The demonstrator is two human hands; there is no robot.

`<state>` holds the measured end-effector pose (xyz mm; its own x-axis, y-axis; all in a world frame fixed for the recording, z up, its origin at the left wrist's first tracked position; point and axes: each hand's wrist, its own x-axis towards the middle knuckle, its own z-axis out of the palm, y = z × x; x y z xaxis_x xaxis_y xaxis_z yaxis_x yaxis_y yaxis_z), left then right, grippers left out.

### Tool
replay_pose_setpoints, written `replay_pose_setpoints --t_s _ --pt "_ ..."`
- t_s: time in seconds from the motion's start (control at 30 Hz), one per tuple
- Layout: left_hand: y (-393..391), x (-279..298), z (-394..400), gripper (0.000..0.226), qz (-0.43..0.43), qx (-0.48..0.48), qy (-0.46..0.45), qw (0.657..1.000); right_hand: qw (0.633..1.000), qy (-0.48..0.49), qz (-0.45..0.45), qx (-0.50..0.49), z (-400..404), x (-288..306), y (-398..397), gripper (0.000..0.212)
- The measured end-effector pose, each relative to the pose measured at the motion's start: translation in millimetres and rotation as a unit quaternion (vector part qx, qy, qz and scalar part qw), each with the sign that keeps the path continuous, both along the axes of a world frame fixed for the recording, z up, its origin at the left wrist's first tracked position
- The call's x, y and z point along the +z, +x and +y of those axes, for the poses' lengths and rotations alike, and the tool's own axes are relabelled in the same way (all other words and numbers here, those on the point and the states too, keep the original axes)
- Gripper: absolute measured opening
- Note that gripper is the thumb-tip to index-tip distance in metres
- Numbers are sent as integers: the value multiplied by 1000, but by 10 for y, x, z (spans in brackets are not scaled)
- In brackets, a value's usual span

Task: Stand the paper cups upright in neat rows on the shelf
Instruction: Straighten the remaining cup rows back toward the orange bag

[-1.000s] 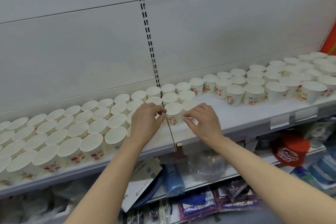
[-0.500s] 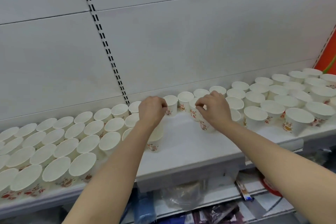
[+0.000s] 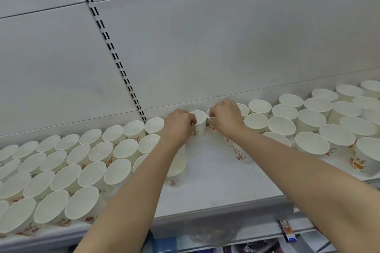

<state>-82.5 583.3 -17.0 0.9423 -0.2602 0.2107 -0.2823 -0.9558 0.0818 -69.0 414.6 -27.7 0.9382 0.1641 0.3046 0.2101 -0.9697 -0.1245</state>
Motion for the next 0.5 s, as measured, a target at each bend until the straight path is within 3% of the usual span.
replay_pose_setpoints --t_s 0.33,0.5 --pt "99 -7 -2 18 -16 -45 -2 999 997 -73 6 -26 -44 76 -53 17" --pt "52 43 -33 16 -6 -60 -40 997 1000 1 -7 -9 -125 48 -134 12"
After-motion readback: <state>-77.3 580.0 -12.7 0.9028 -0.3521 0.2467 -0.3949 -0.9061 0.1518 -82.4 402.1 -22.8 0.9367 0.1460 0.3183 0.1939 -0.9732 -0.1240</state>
